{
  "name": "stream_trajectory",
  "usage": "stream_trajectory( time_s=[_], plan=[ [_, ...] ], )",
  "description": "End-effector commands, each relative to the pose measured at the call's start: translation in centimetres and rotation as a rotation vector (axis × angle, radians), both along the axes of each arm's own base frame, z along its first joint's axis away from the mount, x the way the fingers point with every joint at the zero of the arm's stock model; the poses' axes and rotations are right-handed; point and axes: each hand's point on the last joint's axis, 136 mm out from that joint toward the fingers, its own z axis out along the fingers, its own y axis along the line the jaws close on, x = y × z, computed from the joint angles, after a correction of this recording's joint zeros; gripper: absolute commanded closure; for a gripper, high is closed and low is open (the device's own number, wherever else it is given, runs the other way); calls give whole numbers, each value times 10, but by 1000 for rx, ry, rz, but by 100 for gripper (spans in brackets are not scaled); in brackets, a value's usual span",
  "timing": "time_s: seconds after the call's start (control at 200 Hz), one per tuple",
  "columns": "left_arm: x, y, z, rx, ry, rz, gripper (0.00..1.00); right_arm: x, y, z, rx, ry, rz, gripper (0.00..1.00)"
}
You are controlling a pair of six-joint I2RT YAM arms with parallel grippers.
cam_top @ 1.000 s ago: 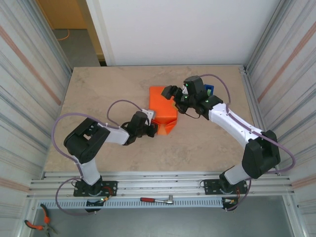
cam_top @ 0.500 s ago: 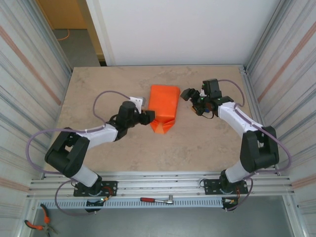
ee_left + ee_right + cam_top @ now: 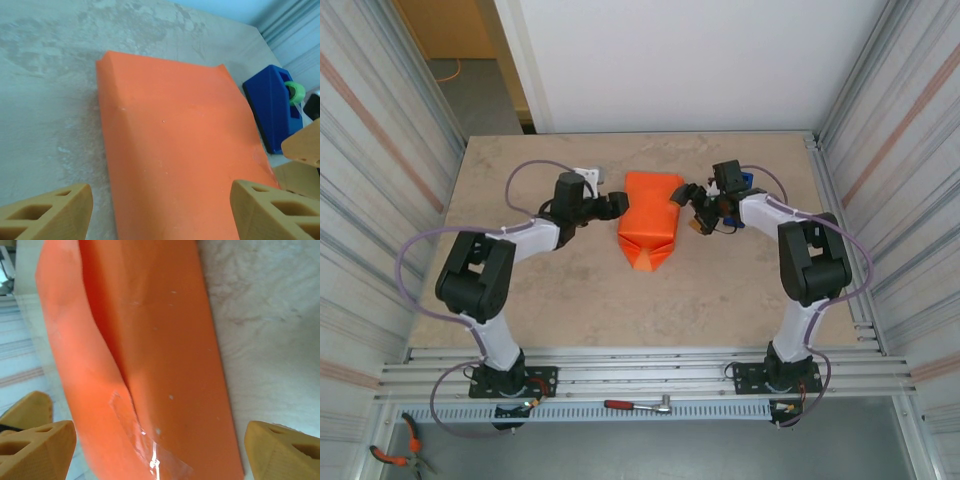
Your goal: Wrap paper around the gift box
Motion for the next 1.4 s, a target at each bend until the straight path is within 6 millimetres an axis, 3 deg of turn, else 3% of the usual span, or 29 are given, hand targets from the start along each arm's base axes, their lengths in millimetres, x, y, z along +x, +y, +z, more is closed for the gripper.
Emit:
stream_trajectory(
  time_s=[0.0, 0.19, 0.396, 0.651, 0.757, 0.882, 1.022, 1.082, 1.187, 1.283, 1.353, 1.398],
  plan=[
    [-3, -17, -9, -60, 58, -75, 28, 7, 15, 3, 33, -10, 48, 15],
    [-16, -27, -21, -111, 101, -106, 31, 5, 27, -7, 32, 10, 108, 19],
    [-51, -39, -26, -89, 117, -149, 34, -13, 38, -11, 31, 25, 169, 24],
    [-99, -32, -20, -40, 102, -112, 35, -38, 45, -16, 4, 41, 208, 25],
    [-98, -18, -13, 3, 84, -62, 33, -40, 35, -7, -35, 14, 201, 22],
    [-90, -1, 4, 22, 47, -22, 31, -44, 15, 18, -114, -55, 178, 18],
    [-88, 13, 20, 40, 18, 7, 29, -66, 3, 34, -168, -91, 176, 20],
    [-91, 16, 24, 47, 12, 10, 28, -78, 2, 37, -176, -101, 180, 28],
    [-99, 21, 28, 42, 11, 15, 27, -93, 5, 39, -175, -119, 182, 66],
    [-105, 25, 24, 46, 20, 22, 27, -100, 13, 39, -157, -125, 191, 90],
    [-108, 28, 22, 48, 24, 28, 26, -102, 20, 38, -154, -133, 204, 100],
    [-110, 28, 20, 50, 30, 27, 26, -102, 26, 37, -155, -136, 214, 100]
  ],
)
